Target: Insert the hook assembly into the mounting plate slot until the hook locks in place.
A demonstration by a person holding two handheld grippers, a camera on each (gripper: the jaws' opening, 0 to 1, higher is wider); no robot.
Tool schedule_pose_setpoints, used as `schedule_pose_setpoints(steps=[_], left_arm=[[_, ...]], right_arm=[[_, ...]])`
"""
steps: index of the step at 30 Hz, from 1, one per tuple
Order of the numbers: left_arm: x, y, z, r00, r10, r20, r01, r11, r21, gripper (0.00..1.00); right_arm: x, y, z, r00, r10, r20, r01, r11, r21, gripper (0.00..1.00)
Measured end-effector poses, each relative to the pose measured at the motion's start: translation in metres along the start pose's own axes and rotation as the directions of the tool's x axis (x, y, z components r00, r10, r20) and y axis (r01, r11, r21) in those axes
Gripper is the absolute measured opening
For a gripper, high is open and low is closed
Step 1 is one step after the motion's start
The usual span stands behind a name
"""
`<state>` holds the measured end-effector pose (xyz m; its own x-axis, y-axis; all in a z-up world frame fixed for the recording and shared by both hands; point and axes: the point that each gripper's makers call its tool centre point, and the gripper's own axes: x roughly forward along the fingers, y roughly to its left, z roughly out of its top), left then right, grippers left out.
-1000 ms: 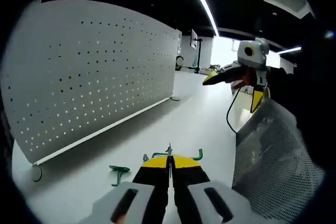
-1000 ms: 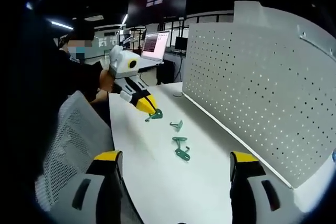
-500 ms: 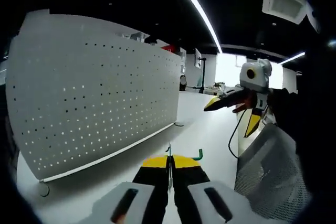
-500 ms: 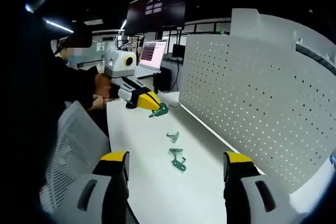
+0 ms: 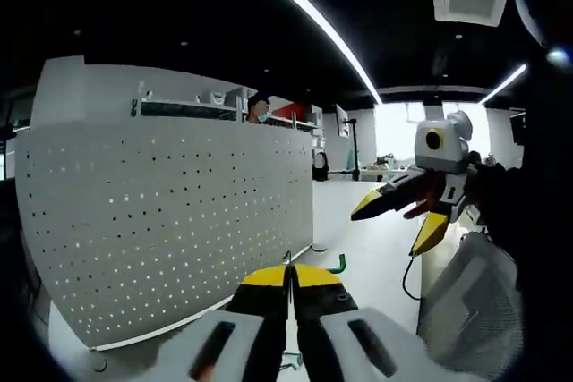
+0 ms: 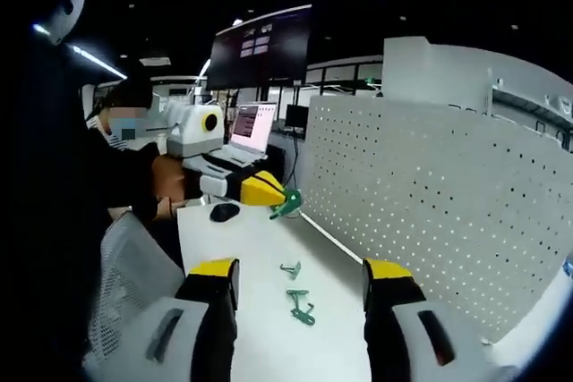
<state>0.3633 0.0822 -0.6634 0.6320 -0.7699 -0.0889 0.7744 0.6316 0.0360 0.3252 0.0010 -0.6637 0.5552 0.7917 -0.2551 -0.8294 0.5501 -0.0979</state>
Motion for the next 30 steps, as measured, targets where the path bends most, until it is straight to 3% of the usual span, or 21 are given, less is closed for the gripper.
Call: schedule_pose_setpoints(steps=[8, 22, 30], left_arm=[[0.004, -0.003, 0.011, 0.999, 0.025, 0.036, -0.025, 1.0, 0.005, 0.01], [0.009, -0.01, 0.033, 0.989, 0.082, 0.124, -0.083, 0.997, 0.005, 0.01], [0.013, -0.017, 0.041, 0.983, 0.098, 0.153, -0.101, 0.995, 0.01, 0.01]], right_arm=[[0.002, 0.004, 0.025, 0.995, -0.011, 0.101, 0.0, 0.994, 0.113, 0.35], [0.013, -0.001, 0.04, 0.986, -0.073, 0.15, 0.037, 0.973, 0.227, 0.16], [0.021, 0.001, 0.039, 0.987, -0.079, 0.137, 0.042, 0.967, 0.252, 0.11]])
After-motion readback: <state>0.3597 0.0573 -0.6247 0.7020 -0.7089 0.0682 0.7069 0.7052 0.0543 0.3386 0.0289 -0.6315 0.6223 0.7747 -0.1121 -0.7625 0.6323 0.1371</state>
